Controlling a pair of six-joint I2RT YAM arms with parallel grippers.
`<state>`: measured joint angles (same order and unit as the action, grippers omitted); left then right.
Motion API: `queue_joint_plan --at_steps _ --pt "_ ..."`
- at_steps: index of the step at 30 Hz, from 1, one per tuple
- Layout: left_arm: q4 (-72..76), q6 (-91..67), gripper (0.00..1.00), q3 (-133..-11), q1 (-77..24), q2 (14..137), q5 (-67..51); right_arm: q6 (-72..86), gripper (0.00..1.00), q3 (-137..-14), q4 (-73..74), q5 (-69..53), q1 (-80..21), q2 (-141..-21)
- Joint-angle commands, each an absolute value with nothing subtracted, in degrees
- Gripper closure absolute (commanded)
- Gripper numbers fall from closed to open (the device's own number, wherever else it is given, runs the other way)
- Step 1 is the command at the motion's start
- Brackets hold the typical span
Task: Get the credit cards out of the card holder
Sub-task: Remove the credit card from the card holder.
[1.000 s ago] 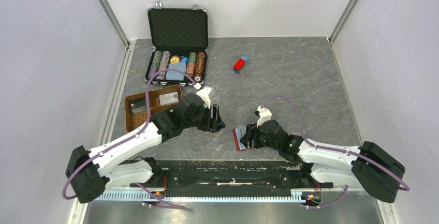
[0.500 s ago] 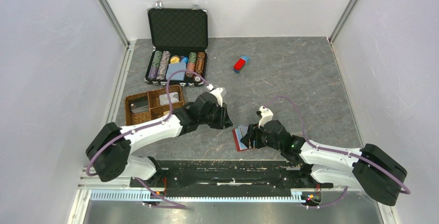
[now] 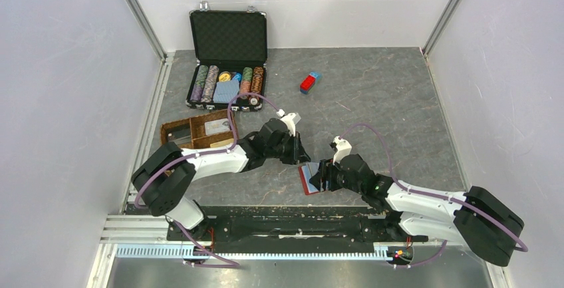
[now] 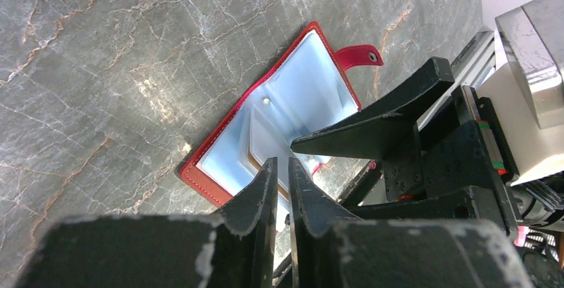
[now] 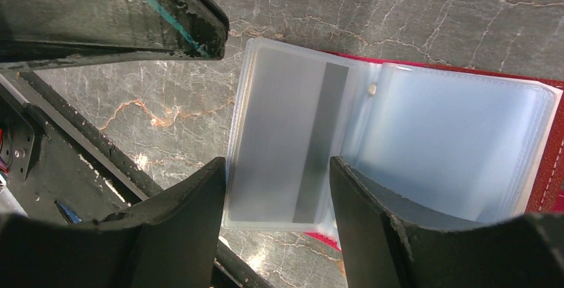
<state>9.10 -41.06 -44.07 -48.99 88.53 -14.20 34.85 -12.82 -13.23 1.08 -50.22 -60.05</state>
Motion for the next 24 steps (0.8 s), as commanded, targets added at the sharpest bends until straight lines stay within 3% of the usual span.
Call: queue_joint_plan --at_steps 1,11,18,24 --pt "13.3 -42.7 0.84 -44.7 -49.2 90.1 -15.7 33.8 0.39 -12.4 -13.7 0.5 -49.8 -59.6" --pt "13.5 -42.2 0.86 -44.1 -49.2 92.7 -15.9 34.0 0.39 -12.6 -13.7 0.7 -49.8 -59.6" --pt "12.2 -41.9 0.71 -43.6 -49.3 90.2 -14.9 34.0 0.39 -12.7 -13.4 0.8 -49.6 -59.9" --pt "10.6 -40.9 0.69 -43.3 -49.3 88.9 -13.6 34.0 0.43 -12.7 -13.4 0.8 -49.5 -59.5"
